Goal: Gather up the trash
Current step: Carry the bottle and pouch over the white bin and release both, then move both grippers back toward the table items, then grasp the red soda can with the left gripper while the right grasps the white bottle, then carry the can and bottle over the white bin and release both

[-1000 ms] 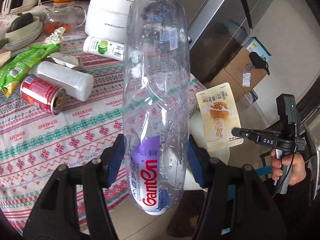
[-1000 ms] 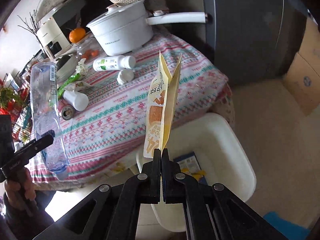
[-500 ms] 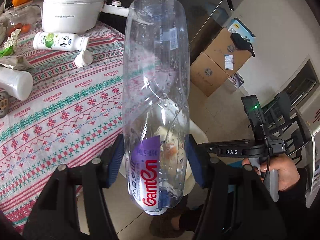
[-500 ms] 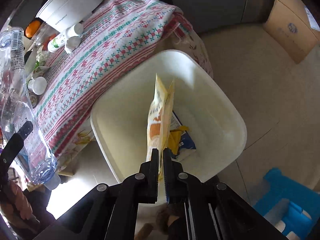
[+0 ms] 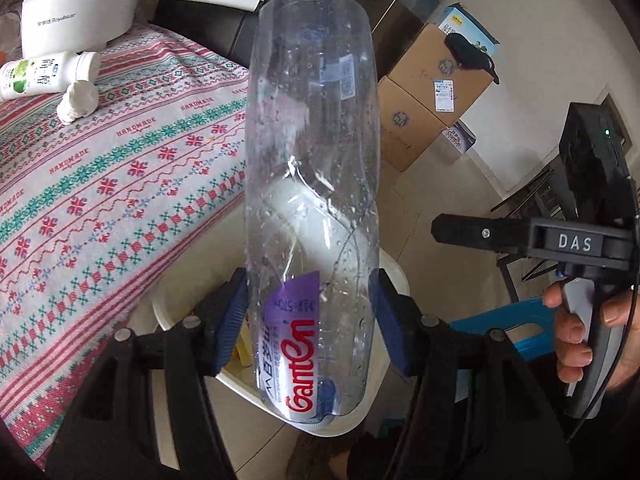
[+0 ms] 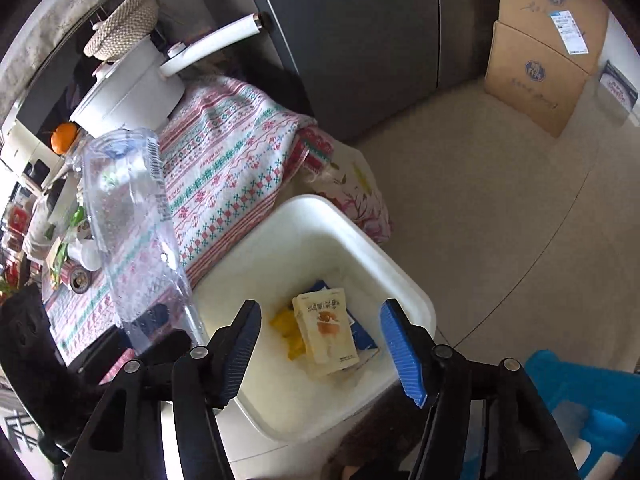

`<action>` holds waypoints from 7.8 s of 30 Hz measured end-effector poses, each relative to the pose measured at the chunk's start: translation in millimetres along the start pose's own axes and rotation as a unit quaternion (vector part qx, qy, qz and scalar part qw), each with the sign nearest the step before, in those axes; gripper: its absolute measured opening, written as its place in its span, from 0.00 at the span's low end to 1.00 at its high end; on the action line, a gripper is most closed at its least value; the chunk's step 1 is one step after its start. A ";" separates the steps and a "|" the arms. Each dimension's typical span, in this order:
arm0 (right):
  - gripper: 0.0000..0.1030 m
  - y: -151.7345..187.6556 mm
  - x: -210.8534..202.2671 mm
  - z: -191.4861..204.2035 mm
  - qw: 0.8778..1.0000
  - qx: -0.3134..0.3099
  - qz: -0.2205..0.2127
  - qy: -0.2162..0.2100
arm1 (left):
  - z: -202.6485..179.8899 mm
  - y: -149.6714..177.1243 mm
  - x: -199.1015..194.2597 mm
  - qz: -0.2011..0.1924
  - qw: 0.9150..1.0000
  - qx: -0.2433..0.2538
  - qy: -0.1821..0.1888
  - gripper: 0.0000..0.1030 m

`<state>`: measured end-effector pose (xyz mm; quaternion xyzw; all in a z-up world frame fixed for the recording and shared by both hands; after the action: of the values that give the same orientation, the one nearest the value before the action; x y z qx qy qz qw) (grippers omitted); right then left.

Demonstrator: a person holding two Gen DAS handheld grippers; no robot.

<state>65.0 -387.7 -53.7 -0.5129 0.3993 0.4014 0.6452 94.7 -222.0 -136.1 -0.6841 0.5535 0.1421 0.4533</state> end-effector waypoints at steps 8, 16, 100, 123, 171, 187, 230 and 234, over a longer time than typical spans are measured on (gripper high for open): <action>0.62 -5.4 -5.8 -10.9 1.000 0.015 -0.013 0.008 | 8.6 -0.2 25.9 -0.008 1.000 -0.017 -0.003 0.61; 0.64 -8.0 -6.0 -12.8 1.000 0.016 -0.018 0.014 | 23.5 5.8 38.8 0.006 0.999 -0.048 -0.015 0.68; 0.82 -72.9 109.1 346.8 0.937 -0.344 -0.012 -0.062 | 301.6 0.8 -219.5 -0.048 0.950 -0.255 -0.172 0.61; 0.56 -79.7 147.0 393.5 0.899 -0.416 -0.034 -0.132 | 296.3 -0.3 -209.0 -0.065 0.954 -0.253 -0.146 0.56; 0.52 -35.6 -51.5 83.3 0.970 -0.194 -0.145 -0.013 | 149.7 1.9 -133.7 -0.018 0.990 -0.093 -0.106 0.56; 0.52 -10.9 29.6 21.7 0.987 -0.146 0.031 0.056 | 64.5 -0.7 -69.1 0.012 0.997 -0.041 -0.065 0.56; 0.71 -26.5 4.6 27.6 0.992 -0.112 -0.012 0.058 | 54.4 -7.0 -55.5 0.005 0.989 0.010 -0.146 0.84; 0.74 -34.6 3.9 54.8 0.990 -0.132 -0.024 0.050 | 72.5 -11.4 -81.3 -0.014 0.984 0.005 -0.179 0.92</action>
<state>104.2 -338.6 -37.0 -0.6225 0.3620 0.4086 0.5608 99.0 -114.8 -114.0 -0.6531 0.4541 0.2531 0.5506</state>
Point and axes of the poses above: each gripper's, at about its wrist camera, not at the fingertips, and x roughly the way its jaws point, z to its left, y to its underside, the point moved 3 cm from there along x, roughly the way its jaws point, and after that the axes turned 10 degrees about -x, right-handed, at the moved point
